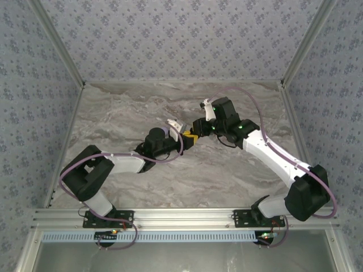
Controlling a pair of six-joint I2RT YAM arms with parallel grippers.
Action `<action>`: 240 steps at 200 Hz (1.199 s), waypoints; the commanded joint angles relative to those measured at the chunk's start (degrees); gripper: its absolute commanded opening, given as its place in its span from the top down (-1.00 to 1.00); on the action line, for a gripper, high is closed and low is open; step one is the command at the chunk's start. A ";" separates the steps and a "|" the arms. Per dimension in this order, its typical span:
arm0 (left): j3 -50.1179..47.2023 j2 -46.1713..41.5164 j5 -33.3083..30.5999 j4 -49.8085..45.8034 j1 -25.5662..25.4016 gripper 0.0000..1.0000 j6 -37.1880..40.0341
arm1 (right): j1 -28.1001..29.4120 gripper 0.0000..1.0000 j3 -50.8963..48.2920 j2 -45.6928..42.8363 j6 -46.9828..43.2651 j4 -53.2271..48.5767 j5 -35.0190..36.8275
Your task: Insert the wireless bluetooth earbuds into the charging case
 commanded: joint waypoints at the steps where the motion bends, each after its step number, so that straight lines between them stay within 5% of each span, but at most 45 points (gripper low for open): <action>1: 1.63 0.20 1.72 2.26 -0.59 0.66 -0.79 | 0.54 0.58 1.92 -1.42 -1.47 0.50 1.58; 240: 3.44 -1.69 3.05 -0.29 -0.60 0.65 -4.26 | 1.66 0.58 0.75 -1.54 -2.75 0.34 4.84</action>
